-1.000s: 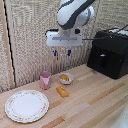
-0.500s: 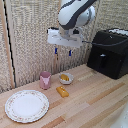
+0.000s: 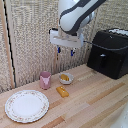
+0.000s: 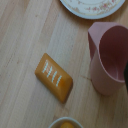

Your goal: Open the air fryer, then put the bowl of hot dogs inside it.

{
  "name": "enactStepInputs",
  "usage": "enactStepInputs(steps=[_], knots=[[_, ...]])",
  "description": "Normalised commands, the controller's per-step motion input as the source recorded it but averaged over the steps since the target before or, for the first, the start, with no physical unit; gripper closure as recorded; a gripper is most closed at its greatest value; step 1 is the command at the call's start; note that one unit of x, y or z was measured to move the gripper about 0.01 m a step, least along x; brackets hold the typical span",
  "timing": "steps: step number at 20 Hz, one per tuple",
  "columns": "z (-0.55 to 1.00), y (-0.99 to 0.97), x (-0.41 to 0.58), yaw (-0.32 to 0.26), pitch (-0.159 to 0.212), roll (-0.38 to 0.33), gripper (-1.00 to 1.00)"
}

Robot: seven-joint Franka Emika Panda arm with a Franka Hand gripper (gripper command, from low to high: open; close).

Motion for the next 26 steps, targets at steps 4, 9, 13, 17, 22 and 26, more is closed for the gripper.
enactStepInputs(steps=[4,9,13,17,22,26], knots=[[-0.06,0.00,-0.068,-0.056,-0.053,-0.375,-1.00],[-0.10,-0.02,-0.051,-0.033,-0.060,-0.375,-1.00],[-0.18,-0.06,-0.052,-0.014,-0.065,-0.375,-1.00],[-0.30,-0.13,-0.044,0.000,-0.079,-0.365,-1.00],[-0.33,-0.21,-0.082,0.000,-0.094,-0.345,-1.00],[-0.25,-0.35,-0.007,0.010,-0.076,-0.333,-1.00]])
